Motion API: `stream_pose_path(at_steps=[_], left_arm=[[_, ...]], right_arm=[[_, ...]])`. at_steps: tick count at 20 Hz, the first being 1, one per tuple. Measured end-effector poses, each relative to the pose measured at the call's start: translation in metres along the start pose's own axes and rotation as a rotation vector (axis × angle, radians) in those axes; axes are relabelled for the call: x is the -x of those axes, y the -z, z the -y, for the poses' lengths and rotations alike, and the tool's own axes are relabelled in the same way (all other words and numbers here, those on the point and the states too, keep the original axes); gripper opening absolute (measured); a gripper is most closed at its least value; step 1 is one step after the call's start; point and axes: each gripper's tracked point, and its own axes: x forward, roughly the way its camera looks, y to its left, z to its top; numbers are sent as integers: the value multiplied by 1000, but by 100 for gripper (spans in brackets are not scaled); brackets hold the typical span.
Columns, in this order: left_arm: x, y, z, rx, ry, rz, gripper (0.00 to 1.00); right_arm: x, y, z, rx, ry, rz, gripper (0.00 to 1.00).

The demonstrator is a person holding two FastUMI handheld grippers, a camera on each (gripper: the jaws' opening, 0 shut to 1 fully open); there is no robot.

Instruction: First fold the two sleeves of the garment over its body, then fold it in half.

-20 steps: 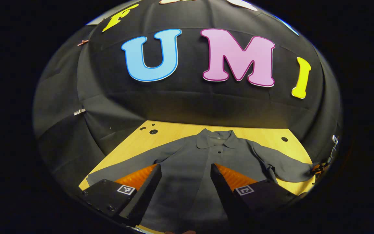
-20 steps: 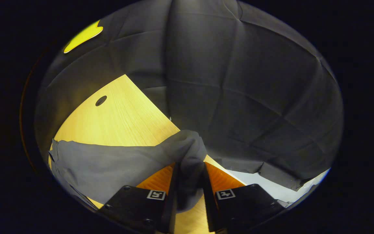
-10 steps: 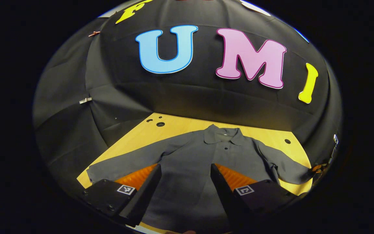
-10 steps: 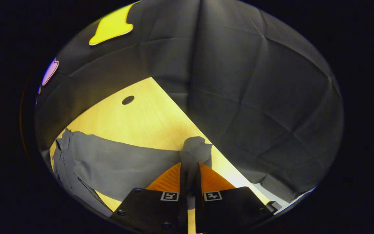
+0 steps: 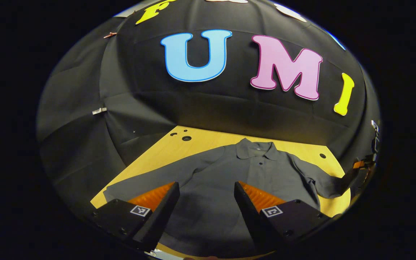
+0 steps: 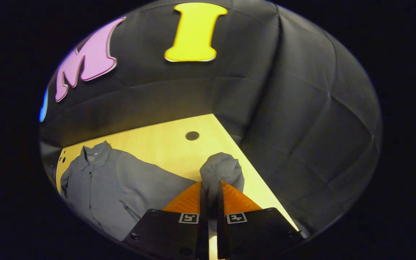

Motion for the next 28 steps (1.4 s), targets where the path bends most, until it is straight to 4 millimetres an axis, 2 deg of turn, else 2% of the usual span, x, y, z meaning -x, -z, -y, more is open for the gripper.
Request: stream_pose_path(at_steps=[7, 10, 13, 17, 20, 24, 26, 28], left_arm=[[10, 12, -47, 29, -19, -6, 96], [10, 19, -76, 6, -49, -8, 96], [10, 22, -96, 23, -56, -5, 96], [12, 27, -121, 18, -78, -5, 96], [16, 39, -134, 65, -89, -25, 96], [23, 52, -154, 102, -115, -44, 96], [26, 56, -165, 116, -129, -54, 96], [27, 61, -175, 133, -142, -60, 96]], right_arm=[[72, -68, -55, 107, -150, 74, 13], [109, -107, -84, 147, -245, 97, 13], [148, -126, -116, 213, -337, 109, 13], [196, -127, -164, 285, -456, 84, 13], [233, -117, -191, 310, -543, 32, 13], [256, -88, -251, 386, -623, -3, 13], [256, -63, -293, 401, -656, -29, 13], [255, -40, -326, 434, -677, -59, 13]])
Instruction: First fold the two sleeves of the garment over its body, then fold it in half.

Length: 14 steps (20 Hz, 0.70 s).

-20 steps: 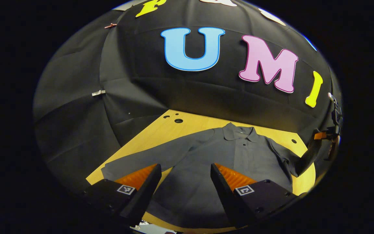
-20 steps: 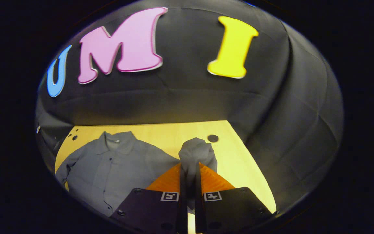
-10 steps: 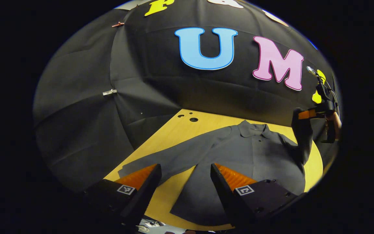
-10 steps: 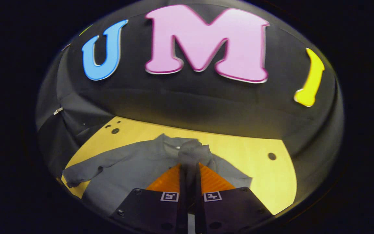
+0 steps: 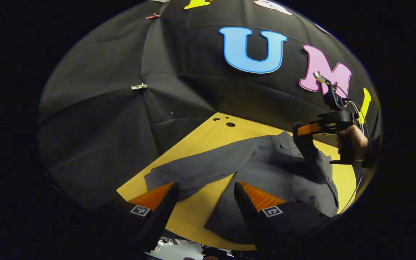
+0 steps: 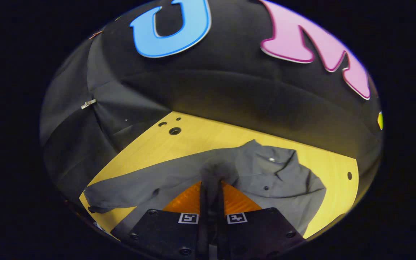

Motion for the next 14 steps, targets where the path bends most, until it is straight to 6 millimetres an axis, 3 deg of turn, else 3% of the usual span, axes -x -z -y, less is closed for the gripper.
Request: stream_pose_path(at_steps=[3, 5, 6, 8, 9, 12, 14], left_arm=[[-1, 2, -18, 21, -30, -3, 96], [-4, 5, -27, 31, -49, -8, 96], [-6, 5, -33, 30, -61, -3, 96], [-8, 4, -49, 16, -102, 4, 92], [-12, 5, -57, 17, -114, 3, 96], [-29, 11, -78, 61, -137, -18, 96], [-42, 13, -93, 80, -157, -36, 96]], right_arm=[[-23, 17, -35, 43, -30, -42, 18], [-33, 34, -57, 31, -59, -91, 28], [-34, 40, -64, 28, -64, -114, 34], [-30, 45, -75, 19, -80, -127, 36], [-24, 45, -79, 14, -86, -122, 52], [-1, 43, -77, 17, -73, -91, 100], [18, 43, -63, 27, -44, -64, 99]])
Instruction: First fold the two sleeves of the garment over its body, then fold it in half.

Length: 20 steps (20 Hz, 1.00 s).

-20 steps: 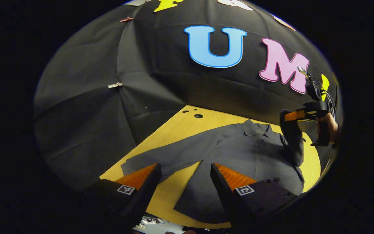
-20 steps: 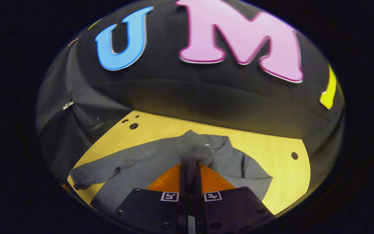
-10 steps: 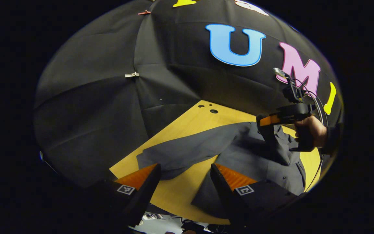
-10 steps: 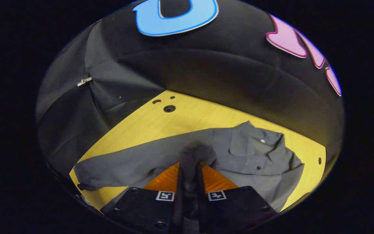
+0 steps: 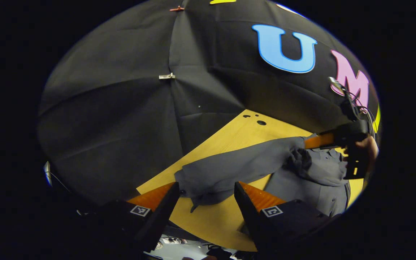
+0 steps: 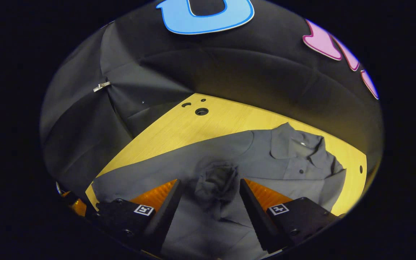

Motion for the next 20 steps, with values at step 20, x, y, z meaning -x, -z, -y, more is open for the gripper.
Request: stream_pose_path(at_steps=[20], left_arm=[[-128, 42, -11, -58, -35, -197, 84]], right_arm=[[147, 148, 93, -313, 222, -112, 99]])
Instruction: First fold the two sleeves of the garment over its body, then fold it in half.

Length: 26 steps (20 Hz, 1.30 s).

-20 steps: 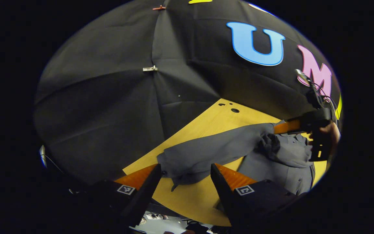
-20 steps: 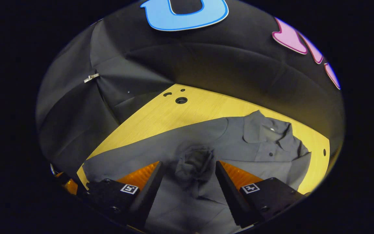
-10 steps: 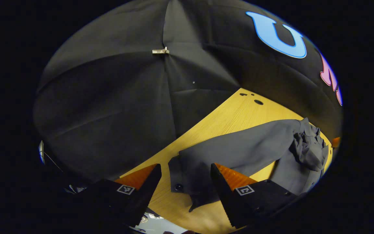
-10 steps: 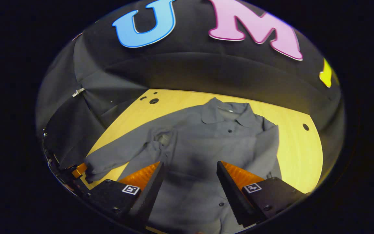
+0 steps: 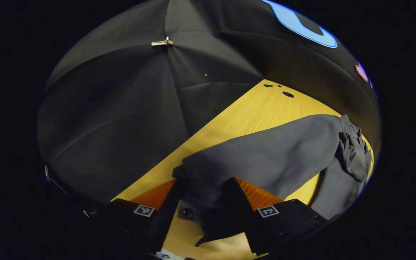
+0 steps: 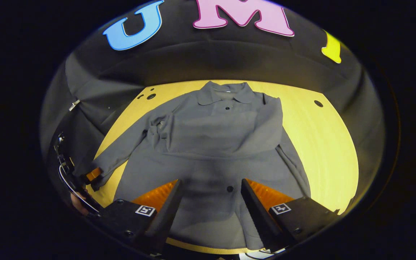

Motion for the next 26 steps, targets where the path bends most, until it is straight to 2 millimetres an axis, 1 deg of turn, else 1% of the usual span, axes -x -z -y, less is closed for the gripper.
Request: stream_pose_path(at_steps=[1, 2, 3, 4, 5, 7, 8, 10, 12, 13, 14, 17, 18, 22, 25, 26], left_arm=[[-2, -1, 3, -5, 10, 5, 76], [-3, -2, 8, -7, 21, 8, 73], [-5, -2, 12, -11, 33, 10, 58], [-6, -4, 17, -25, 44, 16, 54], [-5, -5, 23, -38, 60, 20, 42], [-7, -9, 23, -60, 50, 31, 11], [-7, -9, 23, -60, 46, 27, 7], [-4, -16, 25, -49, 38, 30, 6], [8, -38, 36, -10, 57, 69, 6], [16, -52, 44, 6, 68, 94, 8], [24, -66, 53, 16, 82, 121, 5], [52, -103, 84, 16, 124, 188, 5], [57, -112, 99, 13, 143, 208, 5], [87, -154, 163, -21, 234, 279, 5], [115, -178, 226, -46, 330, 325, 5], [120, -180, 250, -62, 363, 334, 5]], right_arm=[[2, 0, 2, 6, 5, 1, 99], [4, 0, 5, 6, 8, 2, 99], [5, 0, 5, 1, 5, 3, 99], [6, 1, 8, -8, 7, 6, 99], [9, 1, 12, -22, 12, 12, 99], [13, 2, 19, -56, 5, 27, 100], [15, 2, 22, -72, -3, 33, 99], [20, 4, 43, -99, 14, 42, 99], [22, 8, 63, -127, 29, 37, 99], [23, 10, 72, -141, 37, 37, 99], [23, 11, 83, -151, 46, 35, 99], [26, 16, 112, -170, 68, 32, 99], [26, 17, 119, -179, 69, 32, 99], [27, 17, 151, -209, 78, 44, 99], [28, 22, 173, -222, 84, 46, 99], [27, 24, 179, -227, 85, 44, 99]])
